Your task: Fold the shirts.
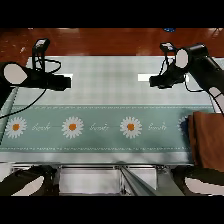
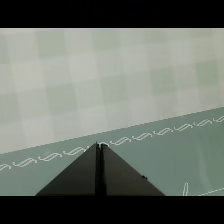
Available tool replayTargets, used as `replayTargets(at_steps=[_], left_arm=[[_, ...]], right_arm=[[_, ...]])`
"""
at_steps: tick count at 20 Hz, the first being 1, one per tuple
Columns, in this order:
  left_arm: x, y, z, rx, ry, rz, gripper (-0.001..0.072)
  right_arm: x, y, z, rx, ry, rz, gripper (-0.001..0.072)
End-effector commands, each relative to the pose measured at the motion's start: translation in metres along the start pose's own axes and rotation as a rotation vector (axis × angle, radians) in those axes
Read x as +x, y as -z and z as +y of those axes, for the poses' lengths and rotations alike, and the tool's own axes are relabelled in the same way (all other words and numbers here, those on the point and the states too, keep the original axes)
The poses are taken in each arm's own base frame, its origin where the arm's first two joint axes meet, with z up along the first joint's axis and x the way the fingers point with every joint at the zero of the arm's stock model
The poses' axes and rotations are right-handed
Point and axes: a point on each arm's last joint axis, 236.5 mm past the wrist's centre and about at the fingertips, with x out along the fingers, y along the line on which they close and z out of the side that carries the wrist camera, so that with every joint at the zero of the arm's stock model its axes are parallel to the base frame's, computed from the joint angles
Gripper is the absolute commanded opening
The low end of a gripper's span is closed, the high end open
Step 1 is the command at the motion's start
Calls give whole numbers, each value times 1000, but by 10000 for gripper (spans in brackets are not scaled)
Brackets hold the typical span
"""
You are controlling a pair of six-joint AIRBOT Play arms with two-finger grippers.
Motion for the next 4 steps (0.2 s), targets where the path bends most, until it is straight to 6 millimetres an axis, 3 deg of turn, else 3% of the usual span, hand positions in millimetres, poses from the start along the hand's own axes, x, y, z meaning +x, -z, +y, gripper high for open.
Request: replayTargets(at_steps=[1, 4], left_arm=[[0, 0, 0, 0, 0, 1, 25], [0, 0, 0, -1, 0, 1, 25]], right_arm=[[0, 0, 0, 0, 0, 0, 23], [0, 0, 0, 0, 0, 0, 23]])
